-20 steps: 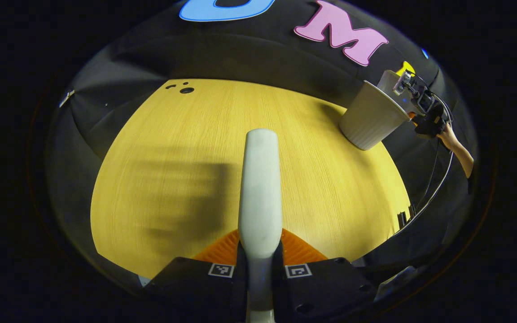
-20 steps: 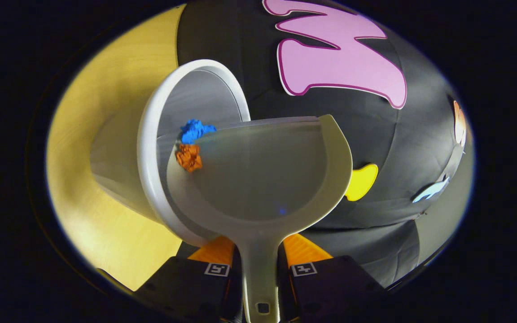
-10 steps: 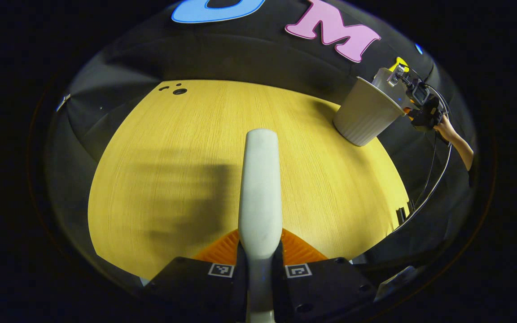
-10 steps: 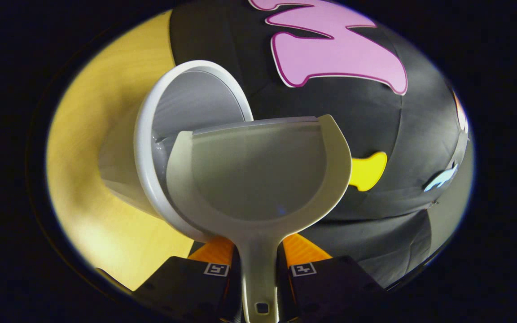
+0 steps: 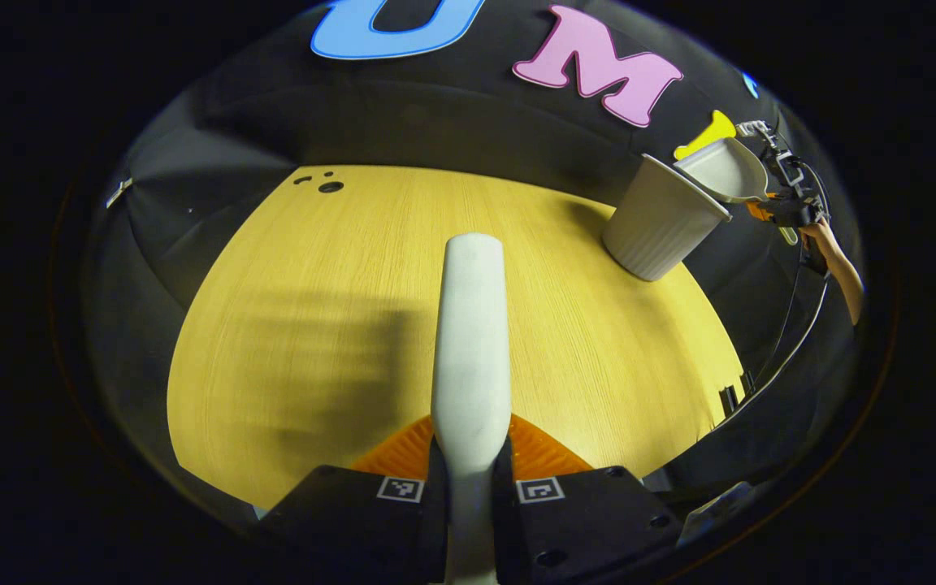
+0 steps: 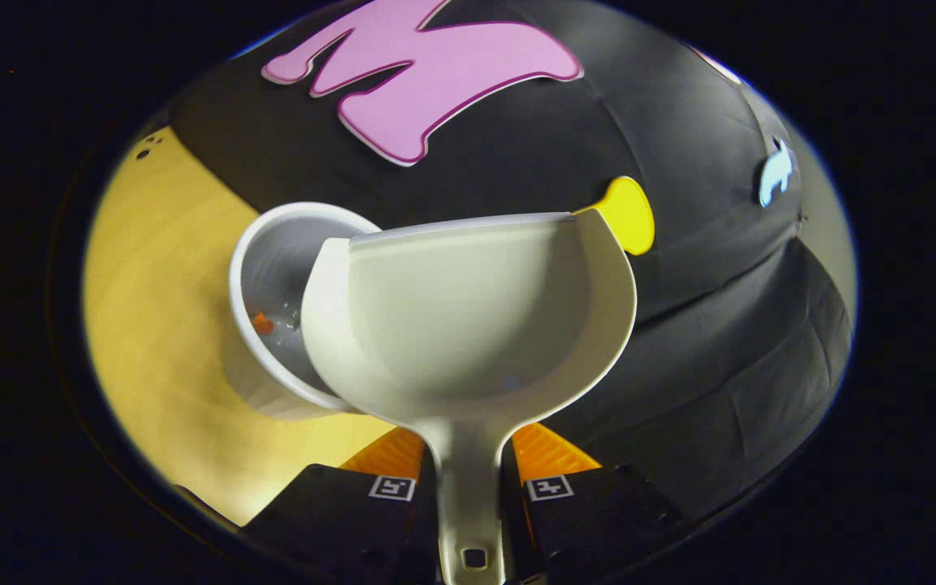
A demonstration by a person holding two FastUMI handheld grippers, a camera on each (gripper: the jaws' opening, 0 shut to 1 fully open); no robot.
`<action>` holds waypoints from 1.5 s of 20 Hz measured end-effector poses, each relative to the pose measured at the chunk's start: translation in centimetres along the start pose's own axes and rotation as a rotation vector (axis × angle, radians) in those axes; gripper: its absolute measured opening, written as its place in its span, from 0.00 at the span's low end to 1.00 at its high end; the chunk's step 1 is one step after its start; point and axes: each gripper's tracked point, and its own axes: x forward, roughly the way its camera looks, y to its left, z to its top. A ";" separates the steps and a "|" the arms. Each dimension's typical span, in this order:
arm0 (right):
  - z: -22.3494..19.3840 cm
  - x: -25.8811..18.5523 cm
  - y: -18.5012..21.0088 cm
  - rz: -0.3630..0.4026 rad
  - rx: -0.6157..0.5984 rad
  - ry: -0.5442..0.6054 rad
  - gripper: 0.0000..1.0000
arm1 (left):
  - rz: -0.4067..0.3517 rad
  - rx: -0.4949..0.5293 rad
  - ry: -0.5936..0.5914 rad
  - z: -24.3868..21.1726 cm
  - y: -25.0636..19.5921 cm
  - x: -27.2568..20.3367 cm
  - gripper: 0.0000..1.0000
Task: Pick up the small broom and dustpan from the desktop, sweep the trash into the dustpan with the broom, and then empty the trash into the garbage bin.
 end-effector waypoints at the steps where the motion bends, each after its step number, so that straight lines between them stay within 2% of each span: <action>1: 0.4 -1.0 -0.3 0.014 0.052 -0.011 0.35 | -0.003 -0.009 -0.005 -0.1 -0.1 0.0 0.26; 5: 2.4 -3.9 -0.3 0.085 0.179 -0.067 0.35 | 0.015 -0.001 -0.025 -0.5 0.0 -0.3 0.26; 11: 3.6 -3.9 0.0 0.270 0.373 -0.159 0.34 | 0.072 0.053 -0.115 -0.5 0.4 -1.3 0.27; 13: 4.0 -4.0 0.0 0.345 0.402 -0.158 0.37 | 0.062 0.047 -0.115 -0.9 0.1 -1.3 0.28; 15: 3.8 -3.7 0.0 0.414 0.411 -0.160 0.35 | 0.060 0.050 -0.112 -1.3 -0.1 -1.2 0.27; 18: 3.4 -3.8 0.4 0.477 0.372 -0.156 0.37 | 0.059 0.076 -0.109 -1.2 -0.3 -1.1 0.28; 23: 3.0 -4.2 1.5 0.624 0.398 -0.073 0.35 | 0.063 0.111 -0.105 -0.6 -0.5 0.2 0.28; 27: -1.1 -3.6 2.7 0.703 0.385 0.052 0.35 | 0.068 0.102 -0.088 -0.5 -0.7 2.0 0.28; 28: -2.1 -3.6 3.1 0.718 0.405 0.097 0.38 | 0.071 0.099 -0.079 -0.4 -0.8 2.6 0.26; 30: -5.0 -3.0 3.8 0.752 0.457 0.187 0.35 | 0.090 0.093 -0.055 -0.4 -0.6 4.0 0.28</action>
